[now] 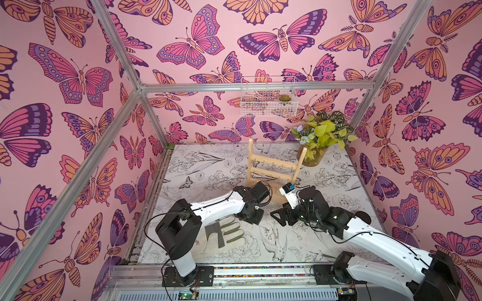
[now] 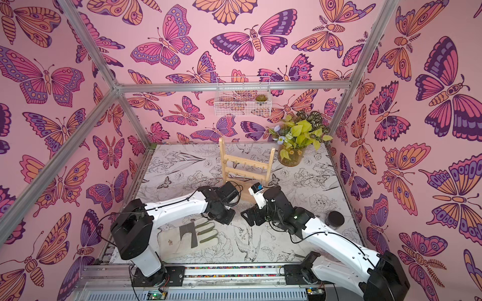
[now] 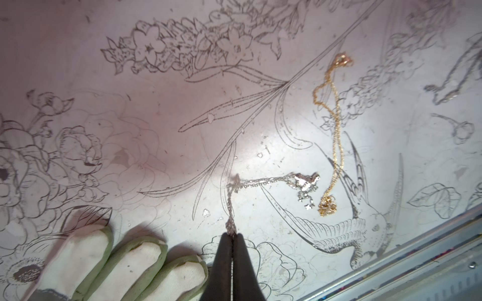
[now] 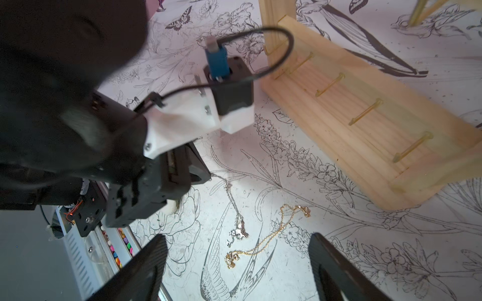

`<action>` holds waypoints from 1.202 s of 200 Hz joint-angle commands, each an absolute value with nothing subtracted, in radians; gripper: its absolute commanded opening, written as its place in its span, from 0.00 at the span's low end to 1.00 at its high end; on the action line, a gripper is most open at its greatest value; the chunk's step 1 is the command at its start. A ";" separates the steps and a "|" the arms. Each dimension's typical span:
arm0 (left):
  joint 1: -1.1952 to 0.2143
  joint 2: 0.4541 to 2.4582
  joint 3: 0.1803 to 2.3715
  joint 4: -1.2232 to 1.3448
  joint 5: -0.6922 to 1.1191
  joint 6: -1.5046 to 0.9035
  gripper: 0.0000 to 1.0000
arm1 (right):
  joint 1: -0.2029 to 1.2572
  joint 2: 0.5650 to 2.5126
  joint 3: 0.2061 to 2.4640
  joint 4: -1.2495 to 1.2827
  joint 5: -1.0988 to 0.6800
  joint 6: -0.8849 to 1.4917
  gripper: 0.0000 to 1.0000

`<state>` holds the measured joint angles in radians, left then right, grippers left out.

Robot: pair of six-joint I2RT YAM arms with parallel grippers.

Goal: Hang the necklace on the jewelry display stand
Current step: Pick up the necklace from the center of the board.

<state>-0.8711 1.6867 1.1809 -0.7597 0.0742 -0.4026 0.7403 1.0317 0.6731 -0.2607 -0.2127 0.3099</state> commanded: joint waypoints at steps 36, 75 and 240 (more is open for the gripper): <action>-0.870 1.554 1.238 -0.828 0.019 -0.420 0.00 | 0.737 1.025 0.619 -0.199 -0.304 0.251 0.88; -0.870 1.494 1.303 -0.882 0.018 -0.404 0.00 | 0.743 1.047 0.605 -0.104 -0.377 0.227 0.88; -0.884 1.461 1.594 -1.108 0.081 -0.271 0.00 | 0.783 1.164 0.735 0.129 -0.430 0.187 0.72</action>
<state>-0.8795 1.4590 1.5536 -1.0420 0.0753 -0.3103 0.7750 1.1587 0.6956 0.0940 -0.4210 0.2039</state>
